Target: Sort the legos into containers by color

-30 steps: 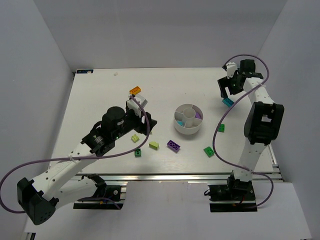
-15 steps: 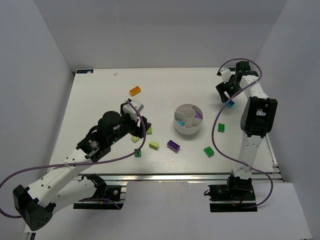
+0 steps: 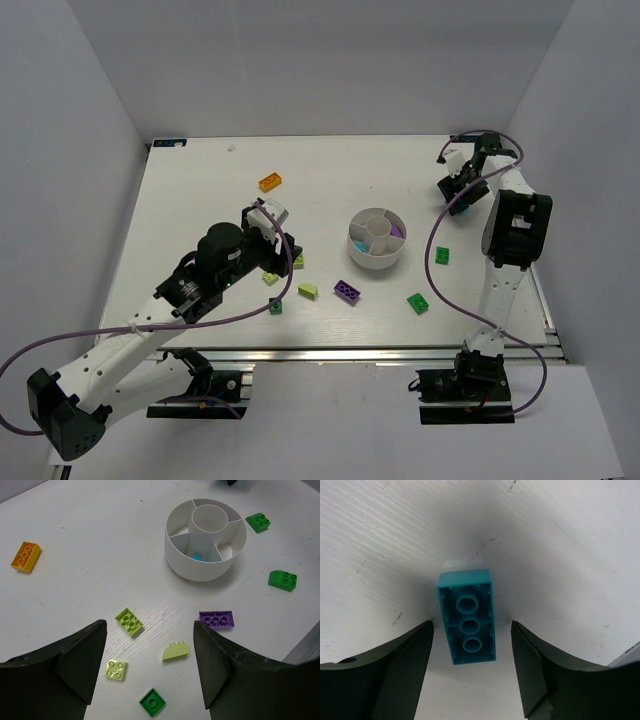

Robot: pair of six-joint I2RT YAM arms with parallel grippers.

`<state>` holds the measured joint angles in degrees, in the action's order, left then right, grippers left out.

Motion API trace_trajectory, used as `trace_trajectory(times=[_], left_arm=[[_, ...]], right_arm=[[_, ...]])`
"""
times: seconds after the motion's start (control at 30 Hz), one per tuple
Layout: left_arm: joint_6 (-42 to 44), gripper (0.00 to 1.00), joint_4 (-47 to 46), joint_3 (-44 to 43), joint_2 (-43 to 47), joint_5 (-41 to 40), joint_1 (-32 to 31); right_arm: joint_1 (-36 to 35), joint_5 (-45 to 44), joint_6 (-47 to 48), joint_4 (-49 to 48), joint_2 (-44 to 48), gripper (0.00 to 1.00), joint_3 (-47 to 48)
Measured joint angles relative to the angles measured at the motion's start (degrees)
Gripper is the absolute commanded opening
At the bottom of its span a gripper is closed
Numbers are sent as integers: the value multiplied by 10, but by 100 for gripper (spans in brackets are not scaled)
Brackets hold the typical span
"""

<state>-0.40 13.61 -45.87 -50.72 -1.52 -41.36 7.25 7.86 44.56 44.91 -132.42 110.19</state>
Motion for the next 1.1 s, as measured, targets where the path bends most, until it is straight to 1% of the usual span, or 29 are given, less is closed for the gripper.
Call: trace_trajectory(times=[0.03,0.07,0.13,0.17,0.3,0.37,0.4,0.43,0.47,0.57,0.63,0.73,0.77,0.9,1.0,1.1], left_arm=[[0,80,-1,2,0,0,0],[0,80,-1,4,0,0,0],[0,80,-2,6,0,0,0],[0,80,-3,7,0,2,0],[-6,79,-21,16,1,25,0],[-20,78,-34,21,0,51,0],[-31,79,-43,22,-3,67,0],[-45,83,-56,23,-9,85,0],[-63,84,-70,23,-19,103,0],[-127,86,-112,17,-64,152,0],[-170,88,-129,-2,-105,178,0],[-240,90,-154,-51,-169,209,0],[-265,92,-162,-72,-189,217,0],[-350,95,-202,-151,-268,246,-3],[-401,95,-231,-179,-315,267,-7],[-443,95,-250,-189,-354,284,-8]], right_arm=[[3,4,1,2,-2,65,3],[4,7,4,2,-3,58,4],[7,13,10,5,-5,49,5],[7,17,11,7,-5,38,5],[10,26,21,7,-4,9,1],[11,33,26,-3,5,4,-16],[12,38,28,-12,16,3,-33],[13,45,31,-17,30,2,-55],[13,55,33,-17,47,0,-81],[14,101,41,-11,115,0,-166],[13,144,49,-6,184,0,-223],[7,228,70,11,324,0,-296],[1,254,76,16,376,0,-315],[-35,354,98,18,559,0,-380],[-64,403,102,20,640,0,-426],[-87,426,100,23,678,0,-460]])
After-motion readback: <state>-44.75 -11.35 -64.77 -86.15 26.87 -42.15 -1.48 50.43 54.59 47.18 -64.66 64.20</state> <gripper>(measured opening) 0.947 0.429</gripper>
